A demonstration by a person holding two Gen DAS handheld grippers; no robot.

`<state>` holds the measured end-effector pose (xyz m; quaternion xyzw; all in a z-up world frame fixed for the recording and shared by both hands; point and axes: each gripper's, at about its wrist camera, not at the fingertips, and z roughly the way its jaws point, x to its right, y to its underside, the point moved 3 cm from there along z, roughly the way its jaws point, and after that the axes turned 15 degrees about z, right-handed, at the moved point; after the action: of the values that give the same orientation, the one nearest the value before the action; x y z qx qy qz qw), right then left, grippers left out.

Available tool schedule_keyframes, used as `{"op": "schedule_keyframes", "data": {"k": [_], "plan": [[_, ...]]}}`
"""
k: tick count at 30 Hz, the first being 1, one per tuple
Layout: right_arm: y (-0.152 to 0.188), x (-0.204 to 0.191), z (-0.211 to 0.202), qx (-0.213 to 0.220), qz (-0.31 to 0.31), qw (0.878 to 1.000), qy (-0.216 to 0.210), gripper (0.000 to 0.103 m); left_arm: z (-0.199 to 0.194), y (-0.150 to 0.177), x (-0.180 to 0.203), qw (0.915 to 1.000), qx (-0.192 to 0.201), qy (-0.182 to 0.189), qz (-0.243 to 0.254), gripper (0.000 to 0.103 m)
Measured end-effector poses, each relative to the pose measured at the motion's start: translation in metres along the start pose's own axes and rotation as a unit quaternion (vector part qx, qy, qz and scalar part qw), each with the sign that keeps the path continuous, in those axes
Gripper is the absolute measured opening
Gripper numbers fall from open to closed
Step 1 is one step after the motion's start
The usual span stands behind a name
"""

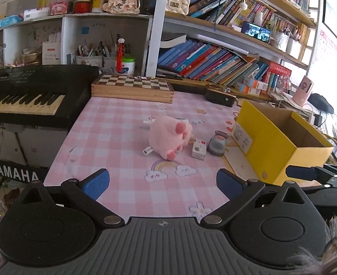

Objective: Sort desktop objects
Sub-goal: 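Grasp the pink plush pig with the left tool while the right tool grasps the grey toy car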

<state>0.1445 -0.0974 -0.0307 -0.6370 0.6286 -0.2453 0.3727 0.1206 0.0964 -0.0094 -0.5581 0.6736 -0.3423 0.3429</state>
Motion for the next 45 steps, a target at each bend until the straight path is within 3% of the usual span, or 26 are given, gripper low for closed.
{"op": "schedule_keyframes", "data": {"k": [15, 30, 33, 35, 37, 42, 45], "plan": [[-0.036, 0.005, 0.081, -0.002, 0.009, 1.0, 0.026, 0.087, 0.09, -0.045, -0.008, 0.9996, -0.022, 0.012, 0.013, 0.102], [-0.053, 0.002, 0.149, -0.008, -0.002, 0.998, 0.056, 0.087, 0.181, -0.068, 0.001, 0.9954, -0.065, 0.055, 0.044, 0.101], [-0.056, 0.008, 0.159, -0.015, 0.012, 0.998, 0.062, 0.087, 0.194, -0.068, 0.0, 0.9947, -0.073, 0.058, 0.043, 0.098], [-0.058, 0.012, 0.165, -0.022, 0.02, 0.998, 0.062, 0.084, 0.203, -0.068, 0.0, 0.9939, -0.082, 0.059, 0.044, 0.083], [-0.059, 0.014, 0.17, -0.027, 0.027, 0.998, 0.057, 0.084, 0.211, -0.067, -0.001, 0.9931, -0.091, 0.058, 0.045, 0.074], [-0.063, 0.022, 0.18, -0.038, 0.06, 0.996, 0.049, 0.078, 0.219, -0.068, -0.006, 0.9938, -0.089, 0.062, 0.025, 0.072], [-0.064, 0.03, 0.188, -0.054, 0.091, 0.993, 0.046, 0.066, 0.221, -0.067, -0.007, 0.9939, -0.085, 0.067, 0.021, 0.069]]}}
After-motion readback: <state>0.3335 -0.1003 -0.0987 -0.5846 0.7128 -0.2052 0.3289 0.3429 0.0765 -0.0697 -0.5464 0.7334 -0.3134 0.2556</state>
